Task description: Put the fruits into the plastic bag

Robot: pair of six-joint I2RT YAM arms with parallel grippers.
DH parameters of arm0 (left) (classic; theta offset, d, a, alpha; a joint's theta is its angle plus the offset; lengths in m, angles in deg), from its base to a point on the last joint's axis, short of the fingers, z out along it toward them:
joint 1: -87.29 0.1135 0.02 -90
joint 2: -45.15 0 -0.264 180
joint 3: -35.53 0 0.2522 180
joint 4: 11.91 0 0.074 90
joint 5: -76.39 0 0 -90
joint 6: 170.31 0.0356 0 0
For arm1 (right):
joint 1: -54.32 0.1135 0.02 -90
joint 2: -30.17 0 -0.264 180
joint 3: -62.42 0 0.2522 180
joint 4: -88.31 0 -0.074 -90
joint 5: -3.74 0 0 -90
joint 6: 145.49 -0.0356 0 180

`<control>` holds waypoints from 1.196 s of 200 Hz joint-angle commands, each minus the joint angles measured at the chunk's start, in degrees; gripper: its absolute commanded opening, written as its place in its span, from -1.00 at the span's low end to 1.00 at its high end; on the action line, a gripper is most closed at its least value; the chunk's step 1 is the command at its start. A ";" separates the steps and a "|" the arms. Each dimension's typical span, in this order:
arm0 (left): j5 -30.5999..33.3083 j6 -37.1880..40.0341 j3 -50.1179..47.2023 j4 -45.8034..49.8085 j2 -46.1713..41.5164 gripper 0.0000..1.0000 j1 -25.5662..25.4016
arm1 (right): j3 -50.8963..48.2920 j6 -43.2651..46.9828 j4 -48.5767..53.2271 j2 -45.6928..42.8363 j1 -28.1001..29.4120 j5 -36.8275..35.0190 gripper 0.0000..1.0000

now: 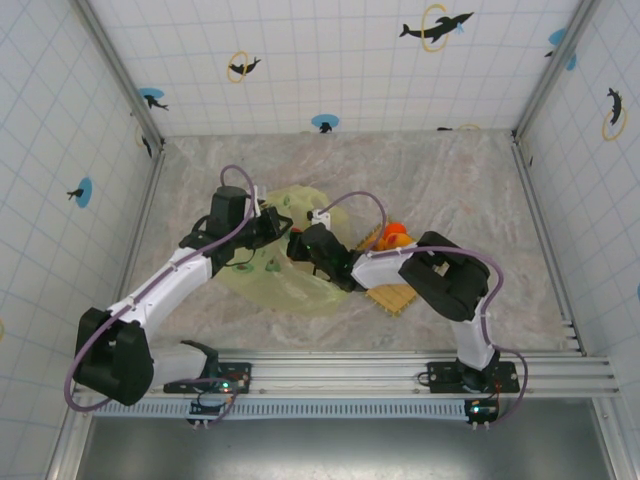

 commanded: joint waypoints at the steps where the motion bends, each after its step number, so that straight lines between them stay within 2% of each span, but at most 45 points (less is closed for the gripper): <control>1: -0.59 0.80 0.50 -0.50 0.30 -1.00 -0.48 | 0.08 1.01 -4.19 -1.12 -0.53 3.89 0.59; 61: 0.94 1.82 0.14 0.08 -0.08 -1.00 -0.55 | -8.59 6.11 -3.45 -9.48 -0.83 9.11 0.67; 114: 2.58 3.09 -0.29 0.45 0.23 -1.00 -0.43 | -14.04 16.30 6.42 -20.38 -1.09 8.92 0.63; 201: 3.03 3.81 -0.56 -0.18 0.59 -1.00 -0.47 | -18.71 24.83 18.41 -35.54 -2.74 8.72 0.60; 239: 2.97 3.72 -0.82 -0.09 0.59 -1.00 -0.44 | -19.11 28.92 31.39 -45.20 -3.88 5.22 0.61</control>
